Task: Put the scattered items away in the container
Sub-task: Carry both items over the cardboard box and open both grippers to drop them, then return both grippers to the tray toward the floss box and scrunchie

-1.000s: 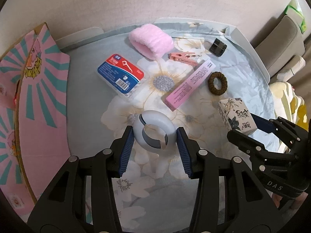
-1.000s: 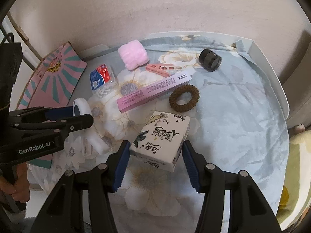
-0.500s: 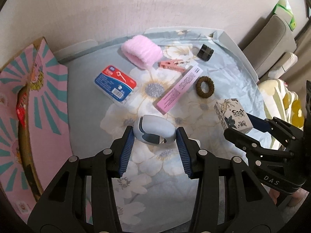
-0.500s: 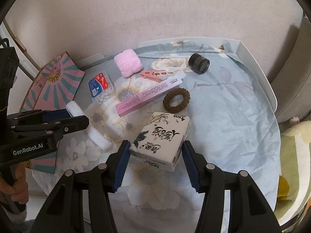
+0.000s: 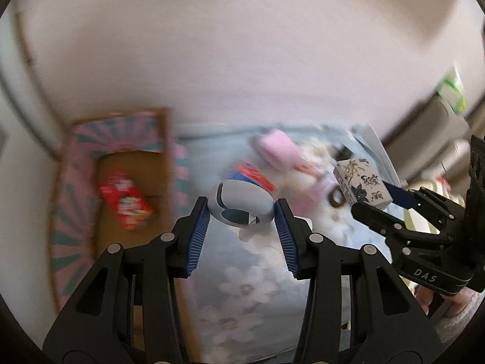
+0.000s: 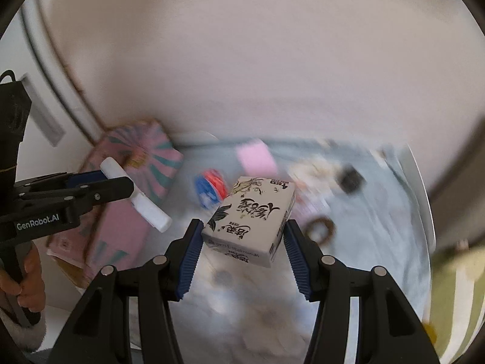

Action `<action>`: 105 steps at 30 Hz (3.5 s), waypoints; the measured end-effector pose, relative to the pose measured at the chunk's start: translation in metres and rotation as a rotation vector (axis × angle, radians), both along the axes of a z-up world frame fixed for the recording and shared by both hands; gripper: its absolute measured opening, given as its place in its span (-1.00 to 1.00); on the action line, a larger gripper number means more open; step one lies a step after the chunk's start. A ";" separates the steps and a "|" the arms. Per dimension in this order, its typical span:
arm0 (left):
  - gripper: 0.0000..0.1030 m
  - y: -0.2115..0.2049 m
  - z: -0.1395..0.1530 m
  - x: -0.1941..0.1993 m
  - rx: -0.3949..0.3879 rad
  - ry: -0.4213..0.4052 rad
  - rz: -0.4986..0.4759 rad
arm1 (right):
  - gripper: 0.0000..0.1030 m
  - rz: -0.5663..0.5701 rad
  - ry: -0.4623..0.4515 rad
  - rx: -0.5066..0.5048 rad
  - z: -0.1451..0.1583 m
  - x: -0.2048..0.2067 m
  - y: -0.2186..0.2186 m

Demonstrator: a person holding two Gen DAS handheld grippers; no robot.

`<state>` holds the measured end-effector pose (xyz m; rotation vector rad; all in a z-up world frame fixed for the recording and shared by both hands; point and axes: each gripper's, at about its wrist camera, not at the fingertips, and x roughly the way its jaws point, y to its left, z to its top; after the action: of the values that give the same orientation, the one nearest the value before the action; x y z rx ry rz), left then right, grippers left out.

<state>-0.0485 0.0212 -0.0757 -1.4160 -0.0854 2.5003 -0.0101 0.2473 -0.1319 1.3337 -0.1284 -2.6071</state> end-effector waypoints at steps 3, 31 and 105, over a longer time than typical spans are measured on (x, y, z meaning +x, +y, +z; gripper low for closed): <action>-0.20 -0.038 0.009 0.002 -0.010 0.009 0.093 | -0.02 0.092 0.039 -0.008 0.016 -0.017 -0.032; -0.21 -0.132 -0.075 0.044 -0.113 -0.184 0.264 | -0.03 0.646 -0.107 0.052 -0.037 -0.101 -0.264; 0.71 0.097 -0.125 -0.085 -0.114 -0.226 0.091 | 0.30 -0.018 -0.177 0.059 -0.085 -0.044 0.072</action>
<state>-0.1332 0.1184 -0.2011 -1.7757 -0.0525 2.4402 -0.0538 0.3195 -0.2172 1.5902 -0.0917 -2.5215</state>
